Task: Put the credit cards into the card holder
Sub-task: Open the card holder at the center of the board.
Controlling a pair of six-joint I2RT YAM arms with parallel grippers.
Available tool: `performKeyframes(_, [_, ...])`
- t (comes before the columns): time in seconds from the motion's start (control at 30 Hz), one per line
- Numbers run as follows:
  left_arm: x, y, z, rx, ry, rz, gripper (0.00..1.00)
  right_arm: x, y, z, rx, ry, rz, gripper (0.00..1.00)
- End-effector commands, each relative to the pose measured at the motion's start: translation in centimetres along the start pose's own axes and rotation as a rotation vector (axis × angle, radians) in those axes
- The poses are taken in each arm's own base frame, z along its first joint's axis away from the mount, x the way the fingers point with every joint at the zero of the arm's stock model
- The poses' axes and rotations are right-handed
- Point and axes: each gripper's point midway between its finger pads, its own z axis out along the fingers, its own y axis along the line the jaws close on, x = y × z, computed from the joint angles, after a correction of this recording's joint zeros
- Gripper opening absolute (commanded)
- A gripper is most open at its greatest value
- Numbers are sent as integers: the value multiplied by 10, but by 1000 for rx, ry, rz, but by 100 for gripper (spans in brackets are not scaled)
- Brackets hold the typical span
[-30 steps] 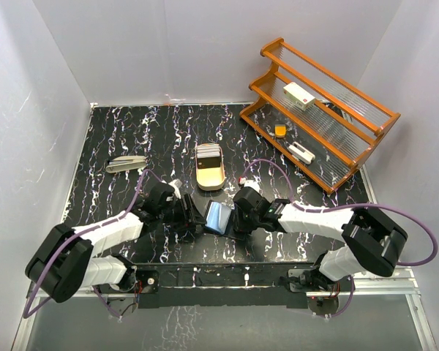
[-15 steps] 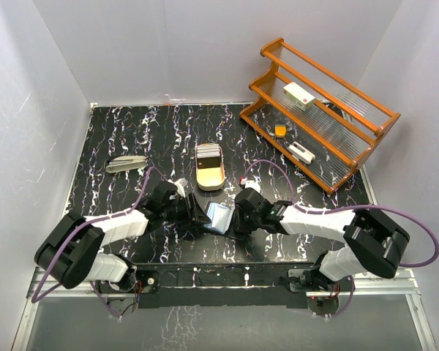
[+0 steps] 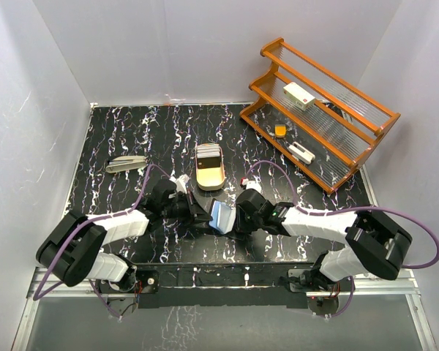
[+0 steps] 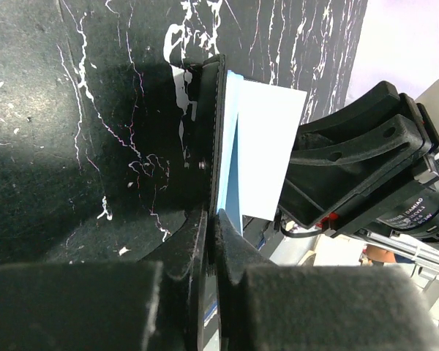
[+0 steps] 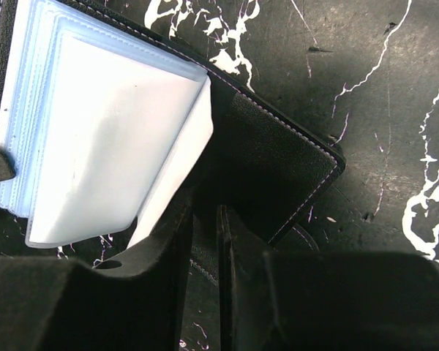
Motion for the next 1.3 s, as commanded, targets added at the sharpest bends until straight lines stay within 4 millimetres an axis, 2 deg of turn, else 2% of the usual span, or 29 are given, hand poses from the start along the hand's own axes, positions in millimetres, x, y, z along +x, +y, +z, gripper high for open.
performKeyframes(0.0, [2, -7, -5, 31, 11, 17, 0, -9, 7, -5, -28, -28, 2, 19])
performKeyframes(0.23, [10, 13, -26, -80, -31, 11, 0, -21, 36, -22, -133, -18, 21, 29])
performKeyframes(0.43, [13, 24, -47, -163, -94, -1, 0, -27, 61, -26, -233, -12, 47, 30])
performKeyframes(0.67, [18, 20, -55, -135, -117, -19, 0, -19, 64, -7, -234, 35, 40, 26])
performKeyframes(0.8, [23, 19, -51, -95, -99, -40, 15, -13, 62, 1, -228, 54, 39, 24])
performKeyframes(1.0, [19, 11, -44, -61, -88, -15, 22, -6, 55, 7, -206, 73, 32, 22])
performKeyframes(1.07, [17, 8, -43, -51, -88, -8, 18, -6, 54, 7, -203, 72, 29, 22])
performKeyframes(1.23, [16, 7, -42, -45, -91, -4, 1, -8, 54, 5, -202, 65, 31, 22])
performKeyframes(1.27, [16, 8, -42, -47, -93, -5, 0, -9, 55, 3, -203, 63, 32, 22])
